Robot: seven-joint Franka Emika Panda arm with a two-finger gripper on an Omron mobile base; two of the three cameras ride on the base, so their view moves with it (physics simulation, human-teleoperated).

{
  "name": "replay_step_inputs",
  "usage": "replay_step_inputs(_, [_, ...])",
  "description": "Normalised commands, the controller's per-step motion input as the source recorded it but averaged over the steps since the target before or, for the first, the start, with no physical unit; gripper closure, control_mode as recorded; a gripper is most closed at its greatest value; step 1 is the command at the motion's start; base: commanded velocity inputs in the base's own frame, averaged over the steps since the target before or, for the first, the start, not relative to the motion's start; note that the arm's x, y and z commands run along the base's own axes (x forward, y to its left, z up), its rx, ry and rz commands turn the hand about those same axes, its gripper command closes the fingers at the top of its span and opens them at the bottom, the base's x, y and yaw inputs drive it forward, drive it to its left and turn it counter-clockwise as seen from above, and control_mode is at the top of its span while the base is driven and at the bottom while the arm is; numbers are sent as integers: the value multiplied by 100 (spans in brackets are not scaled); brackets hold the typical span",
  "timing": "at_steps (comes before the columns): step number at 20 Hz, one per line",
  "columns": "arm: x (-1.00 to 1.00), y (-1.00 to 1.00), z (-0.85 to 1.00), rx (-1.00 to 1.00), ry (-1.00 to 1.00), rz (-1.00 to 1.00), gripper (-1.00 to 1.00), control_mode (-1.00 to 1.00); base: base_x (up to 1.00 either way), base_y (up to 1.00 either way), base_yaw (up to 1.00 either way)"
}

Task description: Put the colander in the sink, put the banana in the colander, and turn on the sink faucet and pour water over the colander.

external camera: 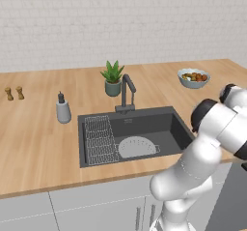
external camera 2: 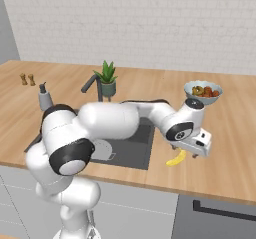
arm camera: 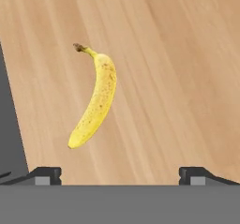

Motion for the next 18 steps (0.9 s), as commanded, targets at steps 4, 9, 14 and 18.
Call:
replay_step_inputs(4, [6,-3,-20,0,7,0,-100,-100,0,0,0])
replay_step_inputs(9, [21,22,-27,0,11,0,-100,-100,0,0,0])
replay_step_inputs(14, [20,43,-29,0,10,0,-100,-100,0,0,0])
replay_step_inputs(18, [15,27,-35,0,3,0,-100,-100,0,0,0])
